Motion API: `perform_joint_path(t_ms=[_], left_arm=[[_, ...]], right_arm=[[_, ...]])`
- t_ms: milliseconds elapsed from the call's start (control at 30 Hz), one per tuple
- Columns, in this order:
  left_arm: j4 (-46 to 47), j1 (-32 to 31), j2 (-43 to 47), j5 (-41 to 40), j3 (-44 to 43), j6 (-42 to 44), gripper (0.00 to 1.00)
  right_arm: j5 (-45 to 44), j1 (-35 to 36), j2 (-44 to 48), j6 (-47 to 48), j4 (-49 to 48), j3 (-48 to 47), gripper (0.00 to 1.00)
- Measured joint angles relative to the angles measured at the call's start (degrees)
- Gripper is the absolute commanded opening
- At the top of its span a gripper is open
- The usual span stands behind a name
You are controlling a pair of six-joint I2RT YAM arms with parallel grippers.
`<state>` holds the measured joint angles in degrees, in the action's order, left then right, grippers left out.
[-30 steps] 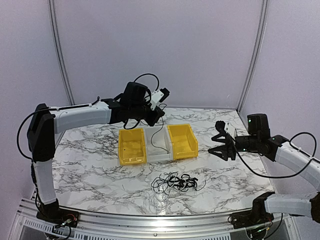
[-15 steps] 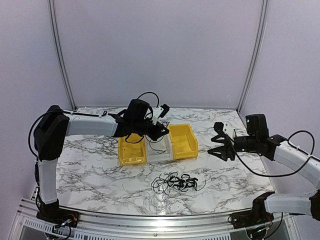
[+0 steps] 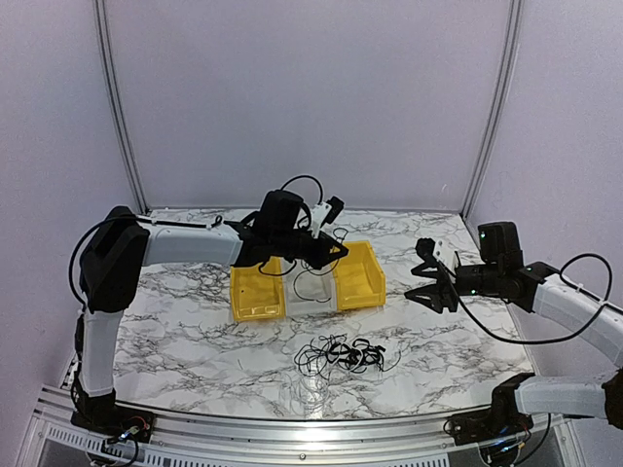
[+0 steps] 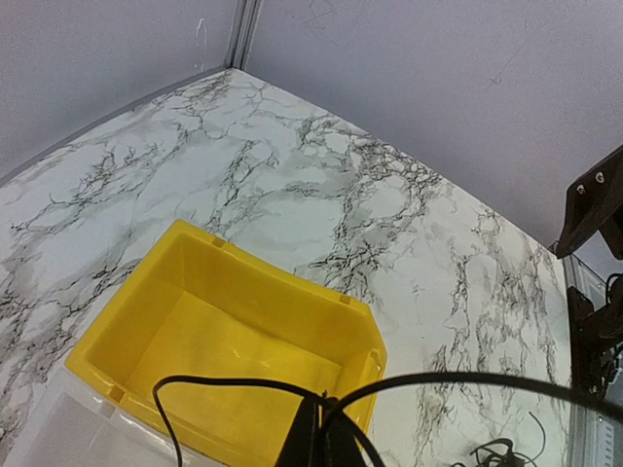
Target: Untangle the cables
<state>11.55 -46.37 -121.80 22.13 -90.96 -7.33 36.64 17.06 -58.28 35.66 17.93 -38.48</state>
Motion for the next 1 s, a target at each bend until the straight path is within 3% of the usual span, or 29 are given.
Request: perform_joint_path(t_ms=[333, 667, 867, 1000], left_arm=[[2.9, 0.0, 0.5, -3.5, 10.1, -1.9, 0.0], [0.1, 1.0, 3.3, -15.8, 12.8, -4.9, 0.0], [-2.9, 1.2, 3.4, -19.9, 12.0, -6.2, 0.26], [-5.1, 1.1, 4.9, -22.1, 12.0, -6.6, 0.37]], right_arm=[[-0.2, 0.0, -0.4, 0.6, 0.0, 0.0, 0.61], [-0.2, 0.0, -0.7, 1.1, 0.1, 0.0, 0.61], [-0.2, 0.0, -0.7, 1.1, 0.1, 0.0, 0.61], [-0.2, 0.0, -0.7, 1.2, 0.1, 0.0, 0.61]])
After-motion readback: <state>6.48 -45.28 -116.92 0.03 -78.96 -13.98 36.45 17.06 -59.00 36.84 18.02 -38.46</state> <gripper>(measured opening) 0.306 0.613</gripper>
